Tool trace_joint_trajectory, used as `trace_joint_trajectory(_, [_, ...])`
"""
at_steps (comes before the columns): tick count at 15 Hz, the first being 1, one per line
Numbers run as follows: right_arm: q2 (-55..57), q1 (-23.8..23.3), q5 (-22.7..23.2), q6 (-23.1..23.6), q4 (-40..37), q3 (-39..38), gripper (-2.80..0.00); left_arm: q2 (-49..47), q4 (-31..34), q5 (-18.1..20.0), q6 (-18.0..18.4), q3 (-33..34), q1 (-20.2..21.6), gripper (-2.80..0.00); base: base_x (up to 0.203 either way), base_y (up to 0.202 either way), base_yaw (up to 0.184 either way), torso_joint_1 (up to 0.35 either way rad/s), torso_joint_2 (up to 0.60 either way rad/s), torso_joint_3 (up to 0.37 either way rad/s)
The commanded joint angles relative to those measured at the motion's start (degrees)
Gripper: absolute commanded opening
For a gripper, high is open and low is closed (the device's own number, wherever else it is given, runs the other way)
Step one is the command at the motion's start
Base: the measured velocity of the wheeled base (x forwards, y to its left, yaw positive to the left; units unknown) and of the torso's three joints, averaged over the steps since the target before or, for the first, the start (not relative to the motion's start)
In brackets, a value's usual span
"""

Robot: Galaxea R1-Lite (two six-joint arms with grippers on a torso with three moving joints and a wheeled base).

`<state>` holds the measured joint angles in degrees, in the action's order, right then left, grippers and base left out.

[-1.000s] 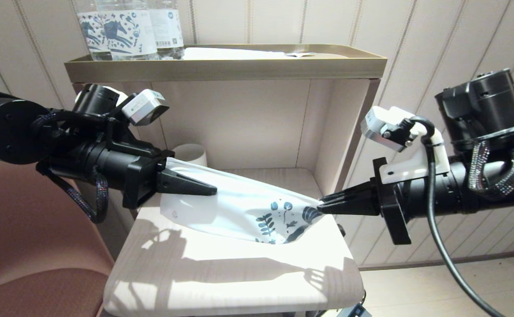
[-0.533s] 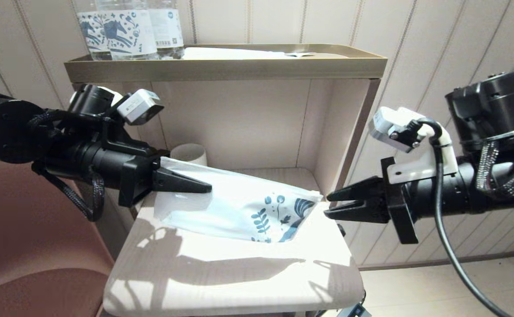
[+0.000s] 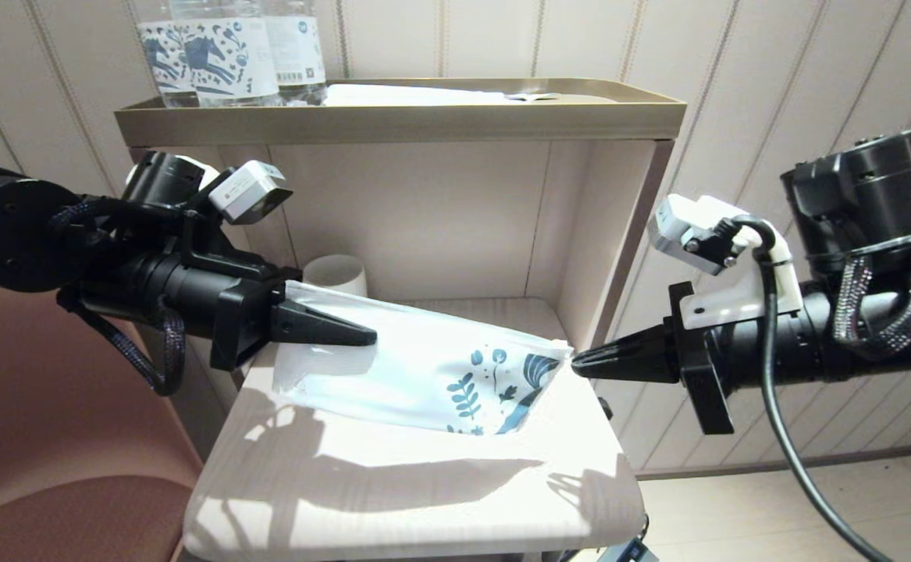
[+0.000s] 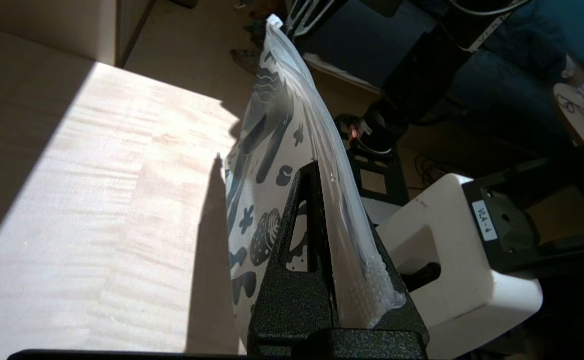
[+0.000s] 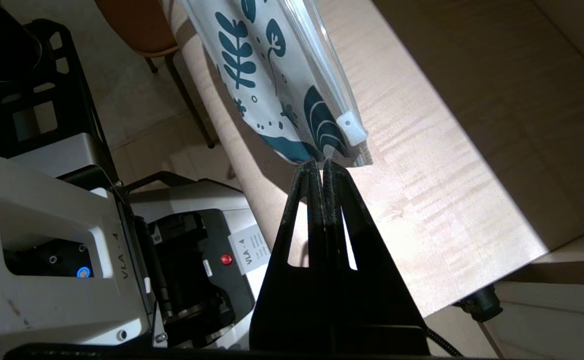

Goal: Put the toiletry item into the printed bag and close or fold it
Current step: Close the strorage bag and place it on the desk

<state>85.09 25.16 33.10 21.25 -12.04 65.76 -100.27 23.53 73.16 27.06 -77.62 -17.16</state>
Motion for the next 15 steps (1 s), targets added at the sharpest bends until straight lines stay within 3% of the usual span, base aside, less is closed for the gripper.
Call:
trace_joint_trajectory(1, [0.1, -0.1, 0.3, 0.1, 0.0, 0.1, -2.80, -0.2, 0.1, 0.4, 0.1, 0.0, 0.0, -2.80, 0.000, 0.000, 0.000, 0.000, 0.00, 0.000])
trace_joint_trajectory(11, [-0.7, -1.2, 0.0, -0.8, 0.0, -0.4, -2.80, -1.9, -0.1, -0.2, 0.0, -0.6, 0.0, -2.80, 0.000, 0.000, 0.000, 0.000, 0.00, 0.000])
trace_joint_trajectory(12, [-1.2, -1.2, -0.2, -0.9, 0.0, -1.1, 0.00, -2.2, -0.1, -0.3, 0.1, -0.7, 0.0, -2.80, 0.000, 0.000, 0.000, 0.000, 0.00, 0.000])
trace_joint_trajectory(15, [-2.2, -1.2, -0.1, -1.7, -0.1, -1.2, 0.00, -2.4, -0.2, -0.4, -0.1, -0.6, 0.0, -2.80, 0.000, 0.000, 0.000, 0.000, 0.00, 0.000])
